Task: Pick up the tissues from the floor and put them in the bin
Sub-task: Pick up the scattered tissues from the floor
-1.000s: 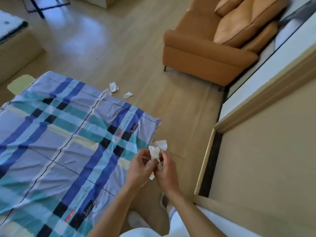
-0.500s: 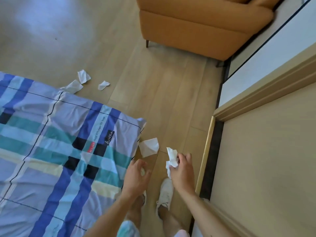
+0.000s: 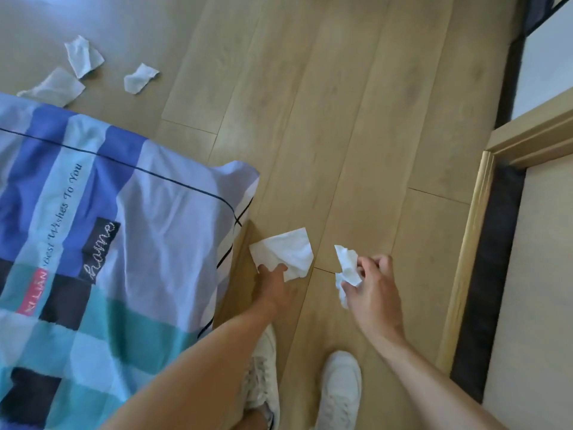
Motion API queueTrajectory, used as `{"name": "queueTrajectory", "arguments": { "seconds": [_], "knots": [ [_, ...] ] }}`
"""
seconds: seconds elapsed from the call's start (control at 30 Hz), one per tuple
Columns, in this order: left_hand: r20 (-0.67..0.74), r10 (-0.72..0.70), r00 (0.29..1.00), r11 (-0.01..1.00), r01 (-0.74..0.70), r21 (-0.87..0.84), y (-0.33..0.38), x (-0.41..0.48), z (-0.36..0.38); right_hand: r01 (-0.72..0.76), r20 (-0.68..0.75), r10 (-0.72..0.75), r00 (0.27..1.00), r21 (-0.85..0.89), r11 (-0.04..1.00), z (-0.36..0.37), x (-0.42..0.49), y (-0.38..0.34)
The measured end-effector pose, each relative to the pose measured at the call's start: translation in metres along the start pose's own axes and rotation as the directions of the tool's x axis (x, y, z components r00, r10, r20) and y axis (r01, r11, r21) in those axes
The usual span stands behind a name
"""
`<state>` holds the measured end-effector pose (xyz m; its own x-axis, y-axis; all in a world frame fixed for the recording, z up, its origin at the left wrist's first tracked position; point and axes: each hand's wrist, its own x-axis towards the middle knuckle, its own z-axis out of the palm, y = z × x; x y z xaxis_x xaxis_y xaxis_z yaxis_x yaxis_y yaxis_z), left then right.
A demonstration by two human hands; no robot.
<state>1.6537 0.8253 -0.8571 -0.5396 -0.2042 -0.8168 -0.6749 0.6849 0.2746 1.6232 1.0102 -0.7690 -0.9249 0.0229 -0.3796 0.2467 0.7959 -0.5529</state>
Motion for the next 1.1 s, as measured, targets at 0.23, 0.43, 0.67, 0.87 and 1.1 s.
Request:
{"name": "queueTrajectory", "arguments": {
  "seconds": [0.23,0.43,0.67,0.87,1.1],
  "knots": [
    [-0.047,-0.055,0.997,0.99,0.061,0.13,-0.022,0.1,0.053,-0.04,0.048,0.036,0.998,0.078,0.996,0.044,0.004,0.07],
    [-0.146,0.092,0.985,0.961,-0.049,0.272,-0.016,0.117,0.06,-0.079,0.026,0.077,0.997,0.107,0.991,0.046,0.016,0.084],
    [-0.131,0.292,0.947,0.956,-0.292,0.018,0.053,0.039,0.006,-0.101,0.038,0.098,0.994,0.098,0.99,0.004,0.039,0.041],
    [-0.168,0.545,0.821,0.819,-0.564,-0.101,0.152,-0.097,-0.112,-0.112,0.03,0.108,0.994,0.218,0.969,-0.11,0.059,-0.032],
    [-0.295,0.58,0.759,0.692,-0.651,-0.312,0.24,-0.181,-0.268,0.006,0.182,-0.097,0.978,0.446,0.895,-0.239,0.118,-0.169]
  ]
}}
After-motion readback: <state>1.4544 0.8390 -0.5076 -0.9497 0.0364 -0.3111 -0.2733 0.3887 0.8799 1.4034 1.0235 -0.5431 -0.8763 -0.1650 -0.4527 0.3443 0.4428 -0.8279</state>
